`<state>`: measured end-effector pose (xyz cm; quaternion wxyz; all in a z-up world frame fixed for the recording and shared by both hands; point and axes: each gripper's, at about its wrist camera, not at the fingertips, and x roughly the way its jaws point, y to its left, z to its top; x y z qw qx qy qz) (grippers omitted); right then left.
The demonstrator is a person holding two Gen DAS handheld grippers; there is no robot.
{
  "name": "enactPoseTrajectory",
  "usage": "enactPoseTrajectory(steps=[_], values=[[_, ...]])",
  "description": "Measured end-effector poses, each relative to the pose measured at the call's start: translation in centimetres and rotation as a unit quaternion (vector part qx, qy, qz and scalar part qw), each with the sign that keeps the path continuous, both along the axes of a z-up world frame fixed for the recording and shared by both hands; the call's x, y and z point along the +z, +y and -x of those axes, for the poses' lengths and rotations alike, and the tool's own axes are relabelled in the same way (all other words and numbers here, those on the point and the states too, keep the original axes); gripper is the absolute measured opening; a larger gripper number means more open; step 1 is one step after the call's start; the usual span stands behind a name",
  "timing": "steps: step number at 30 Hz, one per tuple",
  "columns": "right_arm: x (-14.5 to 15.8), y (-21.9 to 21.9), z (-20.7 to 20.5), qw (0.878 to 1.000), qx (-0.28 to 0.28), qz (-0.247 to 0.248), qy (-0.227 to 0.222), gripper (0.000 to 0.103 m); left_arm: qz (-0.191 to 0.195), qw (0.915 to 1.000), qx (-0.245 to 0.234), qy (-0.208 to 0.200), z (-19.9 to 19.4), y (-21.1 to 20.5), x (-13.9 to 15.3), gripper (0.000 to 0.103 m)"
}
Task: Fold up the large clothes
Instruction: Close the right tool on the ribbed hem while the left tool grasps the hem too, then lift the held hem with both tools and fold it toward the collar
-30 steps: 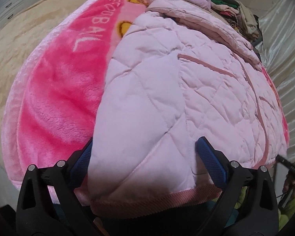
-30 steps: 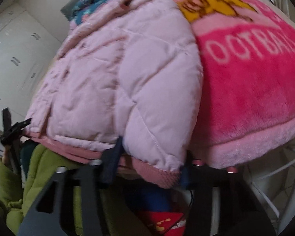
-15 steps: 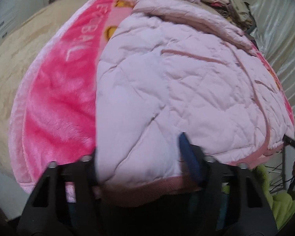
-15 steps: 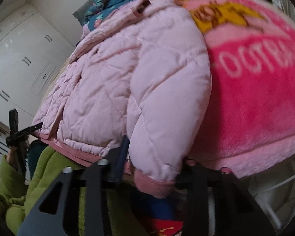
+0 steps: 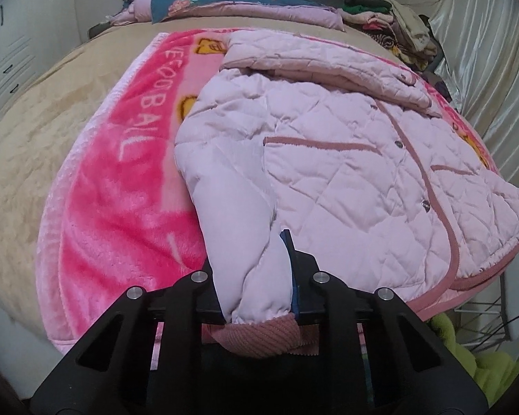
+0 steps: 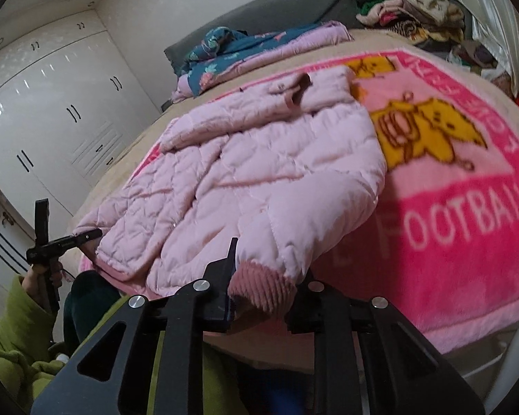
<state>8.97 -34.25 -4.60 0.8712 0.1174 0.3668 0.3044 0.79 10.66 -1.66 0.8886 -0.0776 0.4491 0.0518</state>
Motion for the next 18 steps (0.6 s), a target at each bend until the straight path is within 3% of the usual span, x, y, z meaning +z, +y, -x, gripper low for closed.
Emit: enactPoseTrajectory(steps=[18], values=[[2.3,-0.2,-0.5,0.999,-0.01,-0.009,-0.032,0.019,0.012,0.9982,0.015,-0.056,-1.1,0.1,3.8,0.012]])
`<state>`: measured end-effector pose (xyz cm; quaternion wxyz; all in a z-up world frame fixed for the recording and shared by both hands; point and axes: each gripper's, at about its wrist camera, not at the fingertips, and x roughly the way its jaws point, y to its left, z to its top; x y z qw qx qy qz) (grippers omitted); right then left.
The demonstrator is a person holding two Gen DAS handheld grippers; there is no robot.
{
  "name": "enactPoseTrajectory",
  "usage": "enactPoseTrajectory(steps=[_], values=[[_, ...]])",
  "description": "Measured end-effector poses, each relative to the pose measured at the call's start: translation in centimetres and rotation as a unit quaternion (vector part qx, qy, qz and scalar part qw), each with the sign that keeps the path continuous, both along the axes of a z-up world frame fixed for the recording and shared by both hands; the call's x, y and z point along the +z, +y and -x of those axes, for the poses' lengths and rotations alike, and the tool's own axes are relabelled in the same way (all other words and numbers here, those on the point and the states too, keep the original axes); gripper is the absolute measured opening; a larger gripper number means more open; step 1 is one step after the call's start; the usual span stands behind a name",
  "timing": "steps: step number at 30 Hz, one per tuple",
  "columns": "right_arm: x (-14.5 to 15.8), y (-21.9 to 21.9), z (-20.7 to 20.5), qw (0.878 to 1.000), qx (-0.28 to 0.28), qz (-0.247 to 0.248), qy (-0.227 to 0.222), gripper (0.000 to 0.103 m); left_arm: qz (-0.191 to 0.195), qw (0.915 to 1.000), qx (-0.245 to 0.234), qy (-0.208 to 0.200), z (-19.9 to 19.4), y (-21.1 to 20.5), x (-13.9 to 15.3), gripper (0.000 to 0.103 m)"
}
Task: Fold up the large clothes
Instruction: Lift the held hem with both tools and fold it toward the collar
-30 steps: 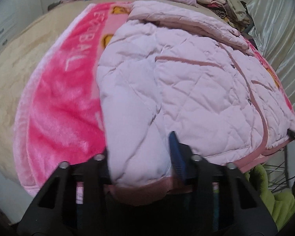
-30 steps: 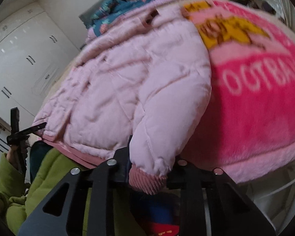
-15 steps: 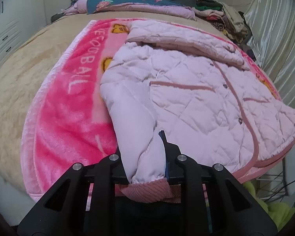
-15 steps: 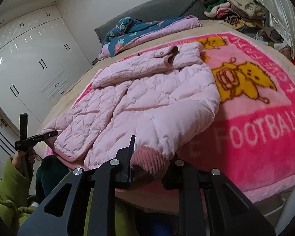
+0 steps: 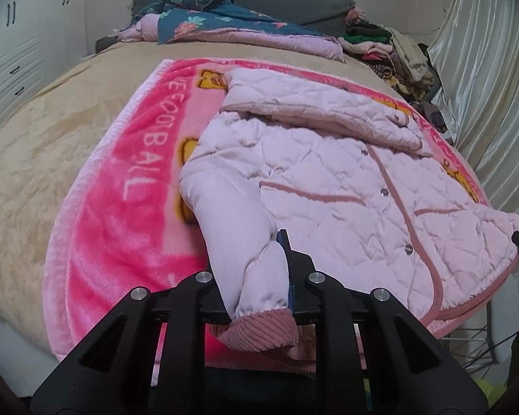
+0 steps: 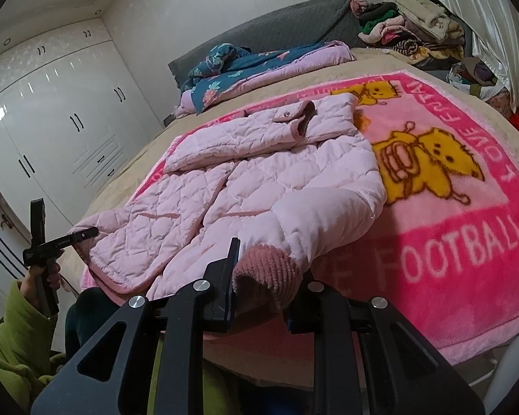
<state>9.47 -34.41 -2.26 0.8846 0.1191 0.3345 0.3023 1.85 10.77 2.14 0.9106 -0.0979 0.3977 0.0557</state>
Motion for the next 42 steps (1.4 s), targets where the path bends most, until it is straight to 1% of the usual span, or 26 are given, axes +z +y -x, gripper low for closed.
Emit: enactPoseTrajectory(steps=[11,22,26,37,42], values=[[2.9,-0.1,-0.7,0.999,-0.005,-0.004,-0.037,0.017,-0.002,0.9993,0.012,-0.036,-0.5,0.0,2.7,0.012],[4.8,-1.7,-1.9,0.998,-0.026,-0.025,-0.051,0.014,0.011,0.9973,0.013,-0.071,-0.6,-0.3,5.1,0.012],[5.6,-2.0,-2.5,0.997,-0.031,-0.031,-0.055,0.014,0.014,0.9964,0.019,-0.081,-1.2,-0.1,5.9,0.012],[7.9,-1.2,-3.9,0.996,-0.029,-0.026,-0.077,0.014,0.029,0.9935,0.047,-0.1,-2.9,0.7,7.7,0.012],[9.0,-0.8,-4.7,0.996,-0.025,-0.024,-0.086,0.014,0.029,0.9923,0.058,-0.106,-3.5,1.0,8.2,0.012]])
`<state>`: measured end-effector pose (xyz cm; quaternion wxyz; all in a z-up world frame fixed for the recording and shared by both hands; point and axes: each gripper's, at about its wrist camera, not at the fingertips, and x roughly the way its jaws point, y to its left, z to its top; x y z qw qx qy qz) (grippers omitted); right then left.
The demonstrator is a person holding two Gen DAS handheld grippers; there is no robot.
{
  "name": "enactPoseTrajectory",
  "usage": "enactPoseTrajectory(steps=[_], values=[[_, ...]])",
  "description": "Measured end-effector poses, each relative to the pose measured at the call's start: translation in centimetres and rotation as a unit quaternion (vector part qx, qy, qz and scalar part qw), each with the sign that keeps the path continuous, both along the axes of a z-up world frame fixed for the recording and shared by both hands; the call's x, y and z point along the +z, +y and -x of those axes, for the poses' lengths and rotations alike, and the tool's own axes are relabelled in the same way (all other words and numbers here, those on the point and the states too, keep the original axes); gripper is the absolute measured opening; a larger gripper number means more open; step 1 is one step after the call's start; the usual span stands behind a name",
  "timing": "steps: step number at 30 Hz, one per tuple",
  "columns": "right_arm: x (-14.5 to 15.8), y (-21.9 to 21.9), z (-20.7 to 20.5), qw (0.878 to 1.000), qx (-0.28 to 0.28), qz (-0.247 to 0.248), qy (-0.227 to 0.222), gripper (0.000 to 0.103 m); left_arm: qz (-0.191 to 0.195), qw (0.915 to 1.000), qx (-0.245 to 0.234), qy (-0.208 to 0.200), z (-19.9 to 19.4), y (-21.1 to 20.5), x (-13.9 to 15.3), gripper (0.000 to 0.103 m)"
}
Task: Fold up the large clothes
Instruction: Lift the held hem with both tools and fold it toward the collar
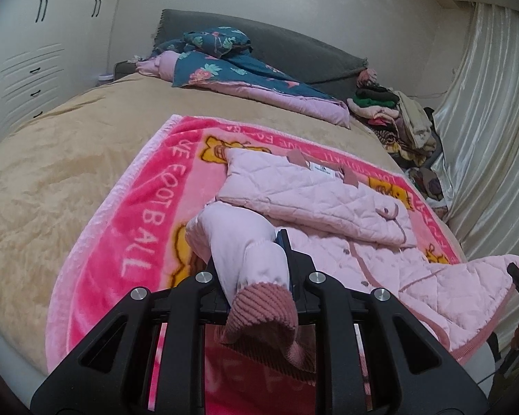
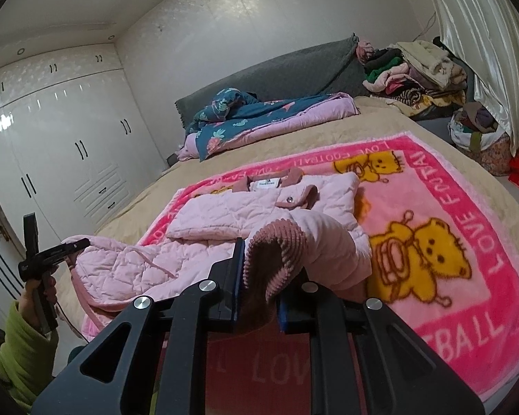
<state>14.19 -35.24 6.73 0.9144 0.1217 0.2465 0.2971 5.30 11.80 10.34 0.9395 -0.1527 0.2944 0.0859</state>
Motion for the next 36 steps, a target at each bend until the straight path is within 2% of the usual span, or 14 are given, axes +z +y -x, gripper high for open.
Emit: enactPoseTrajectory(steps=[11,23,36], values=[[1.6,0.6,-1.8,1.0,-0.003,0.008,-0.018,0.014,-0.009,0.9999,0.007,-0.008,-2.0,0.2,1.4,0.012],[1.5,1.0,-4.2,1.0,-0.009,0.009,-0.015,0.014,-0.032,0.9994,0.01,-0.004,-4.6,0.1,1.8,0.013],[0.0,1.3,-6.4,1.0,-0.017,0.018,0.017,0.014,-0.05,0.9985,0.018,0.008,-6.7,0.1,0.9,0.013]])
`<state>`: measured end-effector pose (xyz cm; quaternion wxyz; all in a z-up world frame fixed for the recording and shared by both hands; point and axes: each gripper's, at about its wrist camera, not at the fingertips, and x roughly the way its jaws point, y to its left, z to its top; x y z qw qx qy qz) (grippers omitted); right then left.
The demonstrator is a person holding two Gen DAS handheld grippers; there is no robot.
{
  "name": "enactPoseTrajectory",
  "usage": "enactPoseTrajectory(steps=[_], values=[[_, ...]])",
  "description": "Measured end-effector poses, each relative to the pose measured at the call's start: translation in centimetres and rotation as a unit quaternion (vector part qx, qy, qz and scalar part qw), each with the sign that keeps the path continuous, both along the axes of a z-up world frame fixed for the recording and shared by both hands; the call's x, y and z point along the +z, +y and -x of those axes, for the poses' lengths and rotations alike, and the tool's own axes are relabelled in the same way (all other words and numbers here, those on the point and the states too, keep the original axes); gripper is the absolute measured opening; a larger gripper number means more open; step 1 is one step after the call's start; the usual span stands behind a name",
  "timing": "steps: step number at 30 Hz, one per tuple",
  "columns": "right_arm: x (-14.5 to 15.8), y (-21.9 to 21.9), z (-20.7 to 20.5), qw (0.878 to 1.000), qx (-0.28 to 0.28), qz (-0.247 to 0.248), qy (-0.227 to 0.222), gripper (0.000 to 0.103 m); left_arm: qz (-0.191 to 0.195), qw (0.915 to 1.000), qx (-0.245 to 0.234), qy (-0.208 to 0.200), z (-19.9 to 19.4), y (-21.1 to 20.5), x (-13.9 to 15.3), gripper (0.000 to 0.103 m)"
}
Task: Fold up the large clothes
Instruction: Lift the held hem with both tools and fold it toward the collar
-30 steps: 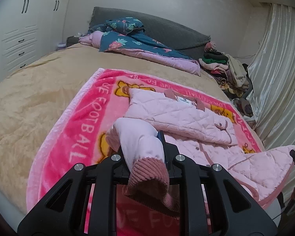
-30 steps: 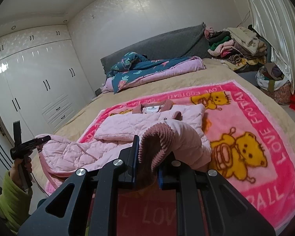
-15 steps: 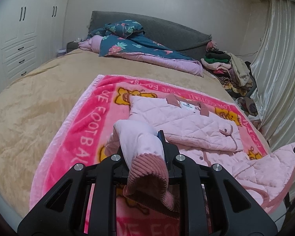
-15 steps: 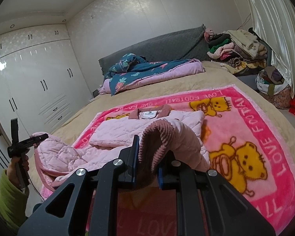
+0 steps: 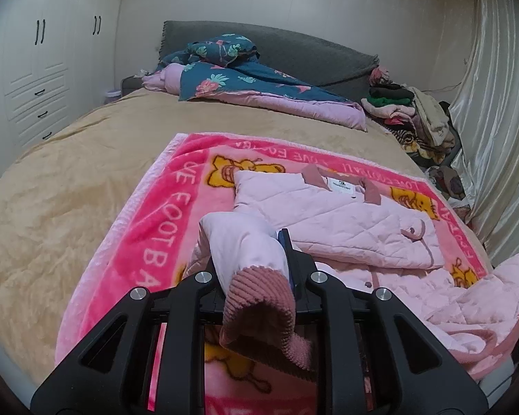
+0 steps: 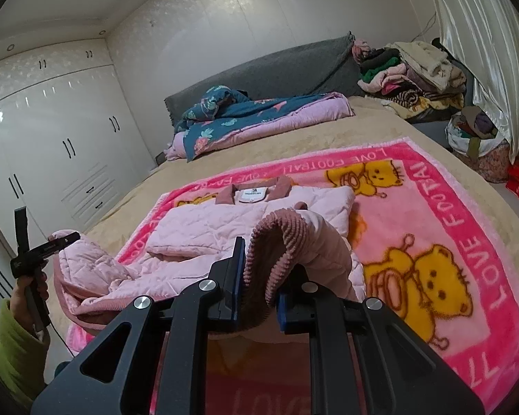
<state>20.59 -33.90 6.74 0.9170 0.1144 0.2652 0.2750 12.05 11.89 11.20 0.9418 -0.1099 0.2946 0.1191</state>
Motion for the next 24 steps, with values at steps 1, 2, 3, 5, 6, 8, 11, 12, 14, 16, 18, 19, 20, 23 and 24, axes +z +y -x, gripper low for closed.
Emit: enactPoseTrajectory(steps=[1,2,3,5,6,8,11,12,14,16,18,19,20,23,24], values=[[-0.1,0.0,-0.2,1.0,-0.001,0.0,0.002,0.014,-0.001,1.0,0.001,0.002,-0.2,0.0,-0.1,0.014],[-0.3,0.0,-0.4,1.0,-0.002,0.001,0.005,0.014,-0.001,1.0,0.001,0.002,-0.3,-0.1,-0.2,0.014],[-0.4,0.0,-0.5,1.0,-0.004,0.0,0.007,0.014,-0.002,1.0,0.002,0.003,-0.4,-0.1,-0.3,0.014],[-0.6,0.0,-0.6,1.0,-0.005,0.001,0.01,0.014,-0.003,1.0,0.002,0.003,-0.5,-0.1,-0.3,0.014],[-0.7,0.0,-0.7,1.0,-0.006,0.001,0.011,0.014,-0.004,1.0,0.003,0.004,-0.6,0.0,-0.4,0.014],[-0.9,0.0,-0.9,1.0,-0.008,0.001,0.014,0.014,-0.006,1.0,0.005,0.006,-1.0,0.1,-0.6,0.014],[-1.0,-0.1,-1.3,1.0,-0.011,0.0,0.017,0.014,-0.005,0.9999,0.007,0.007,-1.4,0.2,-0.9,0.015],[-1.0,-0.1,-1.3,1.0,-0.012,0.001,0.017,0.014,-0.005,0.9999,0.008,0.007,-1.5,0.3,-0.9,0.015],[-0.9,0.1,-1.6,1.0,-0.014,0.004,0.017,0.014,-0.004,0.9999,0.009,0.007,-1.7,0.4,-1.0,0.015],[-0.8,0.2,-1.8,1.0,-0.016,0.008,0.016,0.014,-0.003,0.9999,0.01,0.007,-1.9,0.6,-1.1,0.015],[-0.7,0.5,-2.1,1.0,-0.017,0.013,0.015,0.014,-0.002,0.9999,0.011,0.008,-2.2,0.6,-1.1,0.015],[-0.6,0.5,-2.2,1.0,-0.017,0.015,0.014,0.014,-0.001,0.9999,0.011,0.007,-2.3,0.7,-1.1,0.015],[-0.4,0.6,-2.4,1.0,-0.018,0.018,0.013,0.014,-0.001,0.9999,0.012,0.008,-2.5,0.8,-1.1,0.015],[0.0,1.1,-3.0,0.999,-0.022,0.029,0.011,0.014,0.001,0.9999,0.012,0.008,-3.1,0.9,-0.9,0.015],[0.1,1.3,-3.1,0.999,-0.023,0.033,0.009,0.014,0.001,0.9999,0.012,0.008,-3.3,0.9,-0.9,0.015]])
